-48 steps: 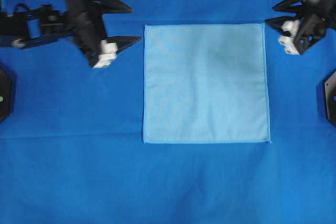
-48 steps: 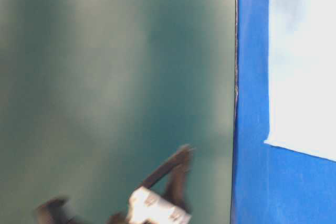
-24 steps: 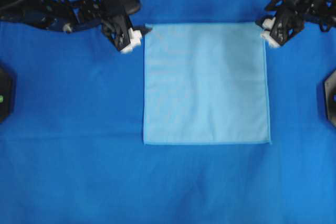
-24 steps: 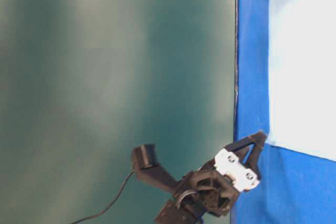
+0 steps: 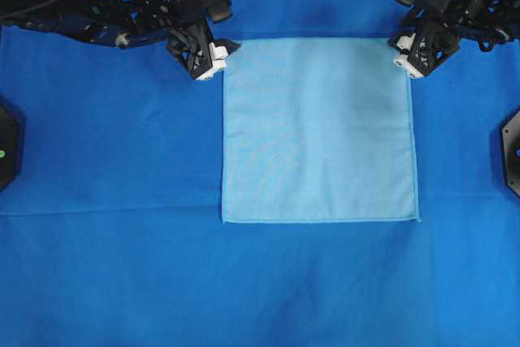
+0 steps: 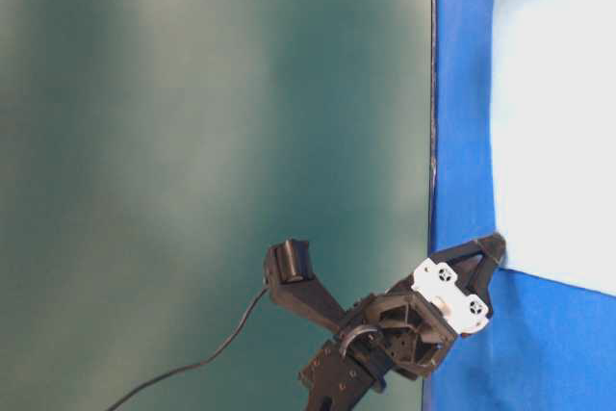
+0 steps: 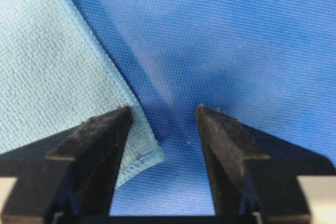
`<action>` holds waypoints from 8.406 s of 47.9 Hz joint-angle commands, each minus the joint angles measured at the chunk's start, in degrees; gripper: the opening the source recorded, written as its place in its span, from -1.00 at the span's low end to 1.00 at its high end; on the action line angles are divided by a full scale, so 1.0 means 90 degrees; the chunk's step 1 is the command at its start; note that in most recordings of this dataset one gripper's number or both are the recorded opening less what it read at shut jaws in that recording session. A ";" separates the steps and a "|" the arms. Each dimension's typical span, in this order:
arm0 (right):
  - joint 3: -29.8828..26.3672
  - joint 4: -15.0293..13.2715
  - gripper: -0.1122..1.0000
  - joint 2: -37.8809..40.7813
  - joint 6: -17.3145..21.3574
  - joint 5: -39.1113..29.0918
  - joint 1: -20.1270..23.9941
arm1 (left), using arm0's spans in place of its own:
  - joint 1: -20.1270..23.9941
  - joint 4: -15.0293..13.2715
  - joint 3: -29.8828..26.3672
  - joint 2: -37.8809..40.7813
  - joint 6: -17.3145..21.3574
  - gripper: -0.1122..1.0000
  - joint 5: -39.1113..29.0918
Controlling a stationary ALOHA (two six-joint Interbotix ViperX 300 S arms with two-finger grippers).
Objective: Fold the light blue towel.
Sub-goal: 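Move both grippers to the far corners of the light blue towel, then grasp far corners and fold them toward the near edge, then lay the folded edge down and open both grippers, then move both grippers to the left and right ends of the folded strip, then lift the strip and swing the right gripper's end over toward the left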
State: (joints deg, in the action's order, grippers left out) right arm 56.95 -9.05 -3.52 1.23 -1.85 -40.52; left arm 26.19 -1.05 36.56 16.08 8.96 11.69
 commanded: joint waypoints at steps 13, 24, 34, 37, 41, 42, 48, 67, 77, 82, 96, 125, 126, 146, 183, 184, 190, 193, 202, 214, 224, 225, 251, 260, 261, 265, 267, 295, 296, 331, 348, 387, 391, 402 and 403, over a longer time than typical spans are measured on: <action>-0.0029 -0.0010 -0.79 -0.0010 -0.0029 -0.0156 0.0068 | -0.0078 0.0010 -0.0273 -0.0049 0.0459 -0.80 -0.0615; -0.0049 -0.0010 -0.79 -0.0049 0.0020 -0.0205 0.0068 | -0.0059 0.0000 -0.0361 -0.0137 0.0479 -0.80 -0.0801; -0.0029 0.0020 -0.79 -0.0625 0.0068 -0.0459 0.0068 | 0.0049 0.0010 -0.0527 -0.0518 0.0488 -0.80 -0.1250; -0.0010 0.0029 -0.79 -0.0840 0.0078 -0.0596 0.0068 | 0.0068 0.0029 -0.0566 -0.0605 0.0488 -0.80 -0.1348; 0.0020 0.0029 -0.79 -0.1104 0.0078 -0.0762 0.0068 | 0.0078 0.0029 -0.0586 -0.0713 0.0488 -0.80 -0.1396; 0.0029 0.0029 -0.79 -0.1162 0.0078 -0.0791 0.0078 | 0.0078 0.0029 -0.0586 -0.0723 0.0488 -0.80 -0.1396; 0.0088 0.0029 -0.79 -0.1455 0.0068 -0.0840 0.0068 | 0.0068 0.0029 -0.0586 -0.0771 0.0488 -0.80 -0.1396; 0.0166 0.0166 -0.79 -0.1592 0.0195 -0.1025 0.0391 | -0.0264 0.0029 -0.0586 -0.0996 0.0469 -0.80 -0.1621; 0.0225 0.0293 -0.79 -0.1875 0.0693 -0.1738 0.1172 | -0.0781 0.0020 -0.0508 -0.1152 0.0459 -0.80 -0.2207; 0.0283 0.0342 -0.79 -0.2031 0.1084 -0.2051 0.1729 | -0.1143 0.0010 -0.0469 -0.1152 0.0410 -0.80 -0.2588; 0.0449 0.0537 -0.79 -0.2158 0.2295 -0.2422 0.3359 | -0.2275 -0.0010 -0.0352 -0.1152 0.0117 -0.80 -0.2744; 0.0430 0.0537 -0.79 -0.1973 0.3906 -0.2051 0.5771 | -0.3711 -0.0010 -0.0244 -0.1104 -0.0605 -0.80 -0.2422; 0.0430 0.0537 -0.79 -0.1963 0.3916 -0.2031 0.5801 | -0.3721 -0.0010 -0.0244 -0.1104 -0.0615 -0.80 -0.2422; 0.0381 0.0547 -0.79 -0.1904 0.4053 -0.1729 0.6074 | -0.3789 -0.0010 -0.0244 -0.1104 -0.0605 -0.80 -0.2148; 0.0283 0.0303 0.22 -0.1992 0.4111 -0.2129 0.6035 | -0.3496 -0.0010 -0.0313 -0.1631 -0.0264 0.55 -0.2217; 0.0293 0.0225 0.23 -0.2002 0.4111 -0.2178 0.5938 | -0.3447 -0.0010 -0.0313 -0.1631 -0.0234 0.53 -0.2217; 0.0293 -0.0381 0.24 -0.2021 0.4111 -0.2529 0.5107 | -0.3076 -0.0010 -0.0342 -0.1611 -0.0049 0.51 -0.2188; 0.0283 -0.0732 0.24 -0.2021 0.4111 -0.2627 0.4697 | -0.2861 -0.0010 -0.0352 -0.1582 0.0039 0.51 -0.2148; 0.0303 -0.1328 0.24 -0.2012 0.4111 -0.2656 0.4023 | -0.2412 0.0000 -0.0342 -0.1309 0.0137 0.51 -0.2021; 0.0400 -0.1543 0.24 -0.1846 0.4111 -0.2490 0.3691 | -0.2148 -0.0010 -0.0322 -0.0947 0.0381 0.51 -0.1660; 0.0518 -0.1582 0.24 -0.1436 0.4111 -0.1885 0.3438 | -0.1934 -0.0010 -0.0264 -0.0723 0.0508 0.51 -0.1484; 0.0527 -0.1582 0.24 -0.1396 0.4111 -0.1816 0.3438 | -0.1914 -0.0010 -0.0264 -0.0713 0.0508 0.51 -0.1484; 0.0537 -0.1533 0.22 -0.0859 0.4131 -0.1494 0.3467 | -0.1885 -0.0010 -0.0234 -0.0410 0.0449 0.06 -0.1885; 0.0537 -0.1523 -0.45 -0.0859 0.4131 -0.1475 0.3682 | -0.1982 -0.0010 -0.0283 -0.0410 0.0508 -0.51 -0.2266; 0.0537 -0.1504 -0.56 -0.0869 0.4131 -0.1475 0.3691 | -0.1992 -0.0010 -0.0293 -0.0400 0.0508 -0.57 -0.2334; 0.0537 -0.1455 -0.76 -0.0879 0.4121 -0.1465 0.3701 | -0.2012 -0.0010 -0.0342 -0.0400 0.0508 -0.76 -0.2510; 0.0537 -0.1455 -0.76 -0.0898 0.4111 -0.1465 0.3691 | -0.2012 -0.0010 -0.0381 -0.0400 0.0508 -0.76 -0.2598; 0.0049 -0.1436 -0.76 -0.2939 0.4043 -0.3184 0.3721 | -0.2041 0.0000 -0.0898 -0.2041 0.0205 -0.76 -0.4131; 0.0010 -0.1436 -0.76 -0.3047 0.4033 -0.3291 0.3730 | -0.2041 -0.0010 -0.0928 -0.2109 0.0205 -0.76 -0.4219; -0.0537 -0.1904 -0.76 -0.3740 0.3887 -0.3906 0.3555 | -0.2461 -0.0010 -0.0869 -0.2930 -0.0098 -0.76 -0.4443; -0.1289 -0.2676 -0.76 -0.2314 0.3760 -0.2314 0.2158 | -0.3701 -0.0010 -0.0918 -0.2529 -0.0186 -0.76 -0.3047; -0.3154 -0.2900 -0.76 -0.0420 0.3164 -0.1699 0.1826 | -0.4258 -0.0010 -0.1611 -0.1699 0.0146 -0.76 -0.1855; -0.2871 -0.2900 -0.76 -0.0645 0.3174 -0.1699 0.1787 | -0.4238 -0.0010 -0.1895 -0.1445 0.0156 -0.76 -0.1826; -0.2021 -0.2900 -0.76 -0.1416 0.3184 -0.1777 0.1719 | -0.4160 -0.0010 -0.3105 -0.0410 0.0264 -0.76 -0.1816; -0.1963 -0.2891 -0.76 -0.1475 0.3184 -0.1807 0.1719 | -0.4160 -0.0010 -0.3223 -0.0322 0.0264 -0.76 -0.1816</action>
State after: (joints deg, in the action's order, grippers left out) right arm 38.76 -34.72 -13.80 29.79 -17.31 -21.45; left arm -9.49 -0.97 12.74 11.87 11.16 -5.54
